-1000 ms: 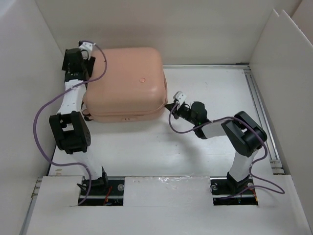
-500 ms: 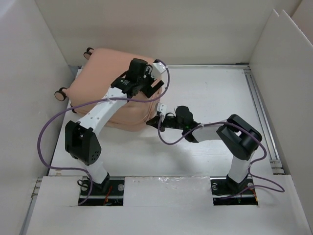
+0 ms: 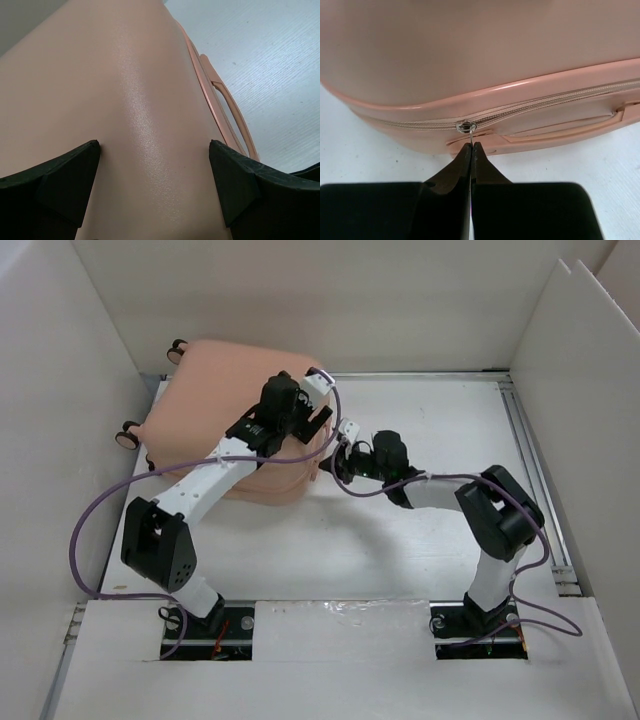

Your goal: Pack the luggage

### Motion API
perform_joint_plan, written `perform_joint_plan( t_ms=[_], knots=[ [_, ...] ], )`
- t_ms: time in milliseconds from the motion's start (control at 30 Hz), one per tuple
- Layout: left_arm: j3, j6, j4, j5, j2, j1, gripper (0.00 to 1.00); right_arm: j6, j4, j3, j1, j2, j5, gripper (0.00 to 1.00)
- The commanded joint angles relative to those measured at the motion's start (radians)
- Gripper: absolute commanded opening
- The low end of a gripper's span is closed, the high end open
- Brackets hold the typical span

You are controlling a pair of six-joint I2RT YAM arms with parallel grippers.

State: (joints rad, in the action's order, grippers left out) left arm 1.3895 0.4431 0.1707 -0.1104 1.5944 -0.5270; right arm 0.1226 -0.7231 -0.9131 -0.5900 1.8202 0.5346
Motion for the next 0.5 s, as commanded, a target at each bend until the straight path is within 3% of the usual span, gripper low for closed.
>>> perform_joint_plan(
  t_ms=[0,100,233,367,467],
  knots=[
    [-0.164,0.026,0.317,-0.14,0.033,0.039,0.84,0.002,0.04,-0.087,0.074,-0.035,-0.182,0.0],
    [-0.199,0.026,0.305,-0.129,0.013,0.039,0.84,0.012,0.106,-0.188,0.123,0.028,-0.203,0.0],
    [-0.211,0.017,0.293,-0.118,0.013,0.039,0.83,0.038,0.187,-0.424,0.2,0.192,-0.238,0.0],
    [-0.23,0.028,0.293,-0.109,0.004,0.039,0.83,0.048,0.264,-0.759,0.268,0.377,-0.285,0.0],
    [-0.251,0.037,0.283,-0.109,0.004,0.039,0.83,0.058,0.275,-0.897,0.291,0.453,-0.274,0.0]
  ],
)
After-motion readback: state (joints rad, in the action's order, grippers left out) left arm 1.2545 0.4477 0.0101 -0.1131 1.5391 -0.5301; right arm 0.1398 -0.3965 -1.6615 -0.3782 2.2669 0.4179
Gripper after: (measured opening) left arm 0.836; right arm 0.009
